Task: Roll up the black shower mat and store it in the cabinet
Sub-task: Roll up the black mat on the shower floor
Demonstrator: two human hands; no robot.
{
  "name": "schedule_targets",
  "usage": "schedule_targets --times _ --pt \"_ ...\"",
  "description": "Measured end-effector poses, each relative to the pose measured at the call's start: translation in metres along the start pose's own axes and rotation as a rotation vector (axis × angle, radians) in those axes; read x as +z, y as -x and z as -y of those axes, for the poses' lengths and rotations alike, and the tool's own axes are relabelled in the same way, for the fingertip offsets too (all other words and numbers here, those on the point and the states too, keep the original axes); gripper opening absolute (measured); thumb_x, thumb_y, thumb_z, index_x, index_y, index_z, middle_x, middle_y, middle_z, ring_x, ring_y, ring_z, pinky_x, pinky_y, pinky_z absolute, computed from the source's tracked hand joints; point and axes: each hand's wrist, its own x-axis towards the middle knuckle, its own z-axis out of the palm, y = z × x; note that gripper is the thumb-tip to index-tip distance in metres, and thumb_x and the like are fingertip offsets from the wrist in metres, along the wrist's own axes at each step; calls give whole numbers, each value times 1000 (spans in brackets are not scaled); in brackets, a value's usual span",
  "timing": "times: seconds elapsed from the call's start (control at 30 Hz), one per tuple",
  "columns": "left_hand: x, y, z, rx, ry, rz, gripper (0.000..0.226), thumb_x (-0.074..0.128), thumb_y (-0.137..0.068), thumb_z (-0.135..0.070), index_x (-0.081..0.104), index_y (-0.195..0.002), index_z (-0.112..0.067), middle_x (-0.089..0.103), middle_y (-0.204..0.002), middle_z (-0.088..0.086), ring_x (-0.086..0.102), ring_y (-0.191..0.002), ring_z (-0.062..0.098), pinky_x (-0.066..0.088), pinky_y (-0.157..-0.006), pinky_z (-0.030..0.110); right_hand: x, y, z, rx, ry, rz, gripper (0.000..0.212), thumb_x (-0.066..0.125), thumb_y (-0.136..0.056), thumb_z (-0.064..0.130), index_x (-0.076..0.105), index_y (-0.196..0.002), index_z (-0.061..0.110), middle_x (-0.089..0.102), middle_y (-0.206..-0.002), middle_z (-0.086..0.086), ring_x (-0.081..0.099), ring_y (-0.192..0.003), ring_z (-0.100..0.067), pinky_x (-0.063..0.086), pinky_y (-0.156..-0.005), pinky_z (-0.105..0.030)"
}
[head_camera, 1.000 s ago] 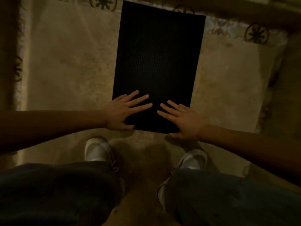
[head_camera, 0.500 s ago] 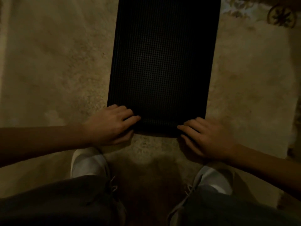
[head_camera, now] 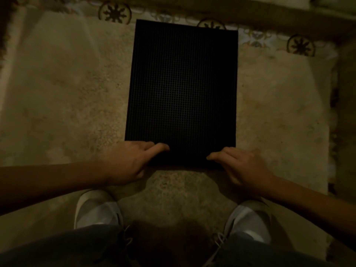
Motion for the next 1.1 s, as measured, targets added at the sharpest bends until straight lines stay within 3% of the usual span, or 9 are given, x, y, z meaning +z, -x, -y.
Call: schedule_targets --times 0.1,0.17,0.23,0.33,0.4,0.5,0.63,0.83,1.1 --pt "7 4 1 66 12 9 79 60 -79 -16 25 -147 -35 56 -109 -2 54 -81 10 40 -57 21 1 -6 -6 -4 -77 36 30 45 -100 17 63 -124 16 66 -97 -10 61 -66 -24 51 -50 -35" --pt "9 6 5 138 -37 -25 71 57 -80 -19 37 -147 -32 53 -111 2 41 -75 3 31 -52 17 0 -9 -13 -47 -12 55 34 59 -95 10 59 -127 21 63 -98 -11 56 -62 -21 44 -47 -28" --pt "11 6 11 224 -120 -54 66 52 -83 -21 40 -147 -29 52 -118 10 42 -74 5 34 -50 17 2 -6 -18 -63 112 96 56 76 -83 5 55 -131 23 60 -107 -12 55 -71 -21 44 -46 -29" --pt "15 -1 20 372 -233 -129 55 47 -94 -25 38 -149 -19 49 -125 18 58 -92 21 53 -69 28 9 -1 -20 -123 237 19 47 70 -86 10 57 -131 16 53 -117 -13 59 -86 -26 46 -51 -31" --pt "19 -3 21 412 -241 -169 54 49 -98 -34 40 -148 -14 51 -125 20 58 -100 27 54 -79 36 12 -4 -21 -156 254 -38 33 57 -96 14 60 -129 13 52 -115 -13 58 -85 -28 49 -57 -36" --pt "24 -3 23 419 -222 -262 52 55 -98 -37 46 -145 -16 53 -122 14 56 -101 25 50 -83 36 12 -6 -26 -197 181 -7 29 59 -100 27 66 -123 12 61 -105 -13 56 -82 -26 48 -65 -41" --pt "23 -10 27 452 -221 -297 49 60 -96 -39 52 -140 -18 57 -112 5 51 -90 20 45 -76 33 8 4 -29 -224 200 72 51 64 -94 50 66 -127 11 66 -106 -9 56 -88 -24 43 -73 -37" --pt "14 -16 26 384 -128 -200 50 66 -92 -38 61 -132 -9 64 -102 10 55 -83 20 51 -63 31 16 -4 -27 -240 287 -44 42 68 -95 41 69 -119 7 66 -100 -12 60 -85 -27 50 -68 -42" --pt "14 -10 15 266 -217 -185 44 54 -99 -40 63 -123 -4 64 -105 14 60 -81 25 54 -58 36 13 -3 -32 -210 213 -6 42 63 -100 37 65 -129 7 66 -101 -11 58 -82 -25 51 -65 -36"
